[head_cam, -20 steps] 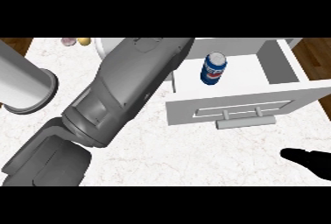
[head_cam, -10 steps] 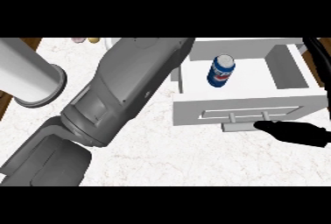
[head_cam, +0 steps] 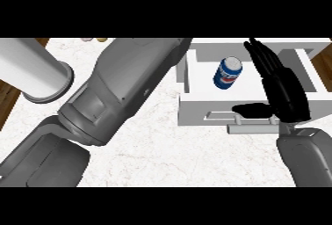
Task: Pick up the can, place it into the drawer and close the drawer
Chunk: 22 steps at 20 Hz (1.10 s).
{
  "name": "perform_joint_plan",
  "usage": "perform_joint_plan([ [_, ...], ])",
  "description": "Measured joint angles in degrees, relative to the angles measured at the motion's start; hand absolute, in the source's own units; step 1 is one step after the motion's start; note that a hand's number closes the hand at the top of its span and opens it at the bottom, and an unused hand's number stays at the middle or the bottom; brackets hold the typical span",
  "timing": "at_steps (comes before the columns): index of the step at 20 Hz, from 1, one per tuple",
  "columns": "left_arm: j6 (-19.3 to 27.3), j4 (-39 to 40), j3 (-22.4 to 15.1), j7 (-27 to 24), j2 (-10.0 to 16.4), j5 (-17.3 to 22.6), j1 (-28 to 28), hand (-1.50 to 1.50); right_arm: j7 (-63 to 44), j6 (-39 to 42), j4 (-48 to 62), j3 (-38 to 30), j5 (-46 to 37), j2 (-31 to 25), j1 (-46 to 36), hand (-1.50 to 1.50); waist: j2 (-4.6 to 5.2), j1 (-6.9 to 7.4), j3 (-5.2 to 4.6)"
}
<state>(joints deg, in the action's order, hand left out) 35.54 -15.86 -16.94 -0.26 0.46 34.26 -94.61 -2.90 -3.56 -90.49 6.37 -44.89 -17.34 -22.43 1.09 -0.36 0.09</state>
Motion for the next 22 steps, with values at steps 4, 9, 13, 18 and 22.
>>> perform_joint_plan([
  [4,-0.86,-0.49,0.8,-0.15,1.07,-0.26,1.29,-1.5,2.62,-4.94,9.92,1.14,-4.58,1.93,-3.91,-1.5,-0.23,0.66,-0.02],
  [9,-1.8,-2.13,1.22,0.83,3.05,-0.88,2.51,-1.5,4.92,-10.82,23.85,0.01,-8.27,4.1,-11.11,-1.5,-0.4,1.72,-0.02],
  [13,-2.2,-4.2,0.9,2.68,4.78,-1.76,3.72,-1.5,5.59,-16.24,34.07,-1.42,-11.26,5.37,-16.42,-1.5,-0.59,2.42,-0.04],
  [18,-3.48,-7.19,0.57,4.19,7.36,-2.58,6.48,-1.5,5.92,-24.64,44.71,-4.06,-13.81,6.81,-22.62,-1.5,-0.58,3.35,-0.04],
  [22,-3.71,-10.24,0.03,6.02,8.74,-3.21,8.27,-1.5,6.51,-29.02,52.42,-6.21,-14.73,6.86,-28.41,-1.5,-0.57,4.33,-0.04],
])
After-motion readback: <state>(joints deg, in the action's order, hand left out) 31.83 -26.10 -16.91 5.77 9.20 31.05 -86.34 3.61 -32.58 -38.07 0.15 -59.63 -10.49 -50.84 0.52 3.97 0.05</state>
